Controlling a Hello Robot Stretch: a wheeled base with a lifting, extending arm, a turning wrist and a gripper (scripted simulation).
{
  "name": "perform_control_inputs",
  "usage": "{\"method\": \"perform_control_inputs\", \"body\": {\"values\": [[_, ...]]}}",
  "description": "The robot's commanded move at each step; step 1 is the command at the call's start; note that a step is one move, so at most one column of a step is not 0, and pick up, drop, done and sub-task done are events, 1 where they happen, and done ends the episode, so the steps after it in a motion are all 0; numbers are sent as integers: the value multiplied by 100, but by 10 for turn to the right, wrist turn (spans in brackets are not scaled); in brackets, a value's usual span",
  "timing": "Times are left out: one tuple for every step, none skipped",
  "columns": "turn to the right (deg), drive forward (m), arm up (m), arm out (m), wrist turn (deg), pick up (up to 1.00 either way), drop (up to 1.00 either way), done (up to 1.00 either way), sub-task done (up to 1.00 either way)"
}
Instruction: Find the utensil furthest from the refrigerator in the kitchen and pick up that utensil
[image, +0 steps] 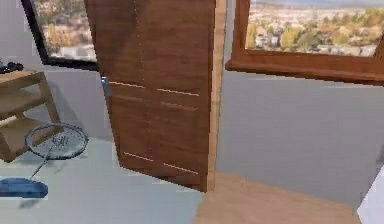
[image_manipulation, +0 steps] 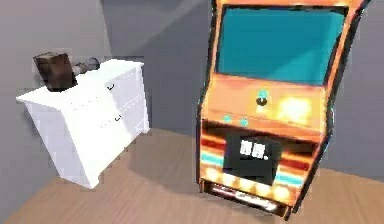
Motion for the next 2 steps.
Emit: {"method": "perform_control_inputs", "body": {"values": [[0, 5, 0, 0, 0, 0, 0, 0, 0], [-450, 0, 0, 0, 0, 0, 0, 0, 0]]}}
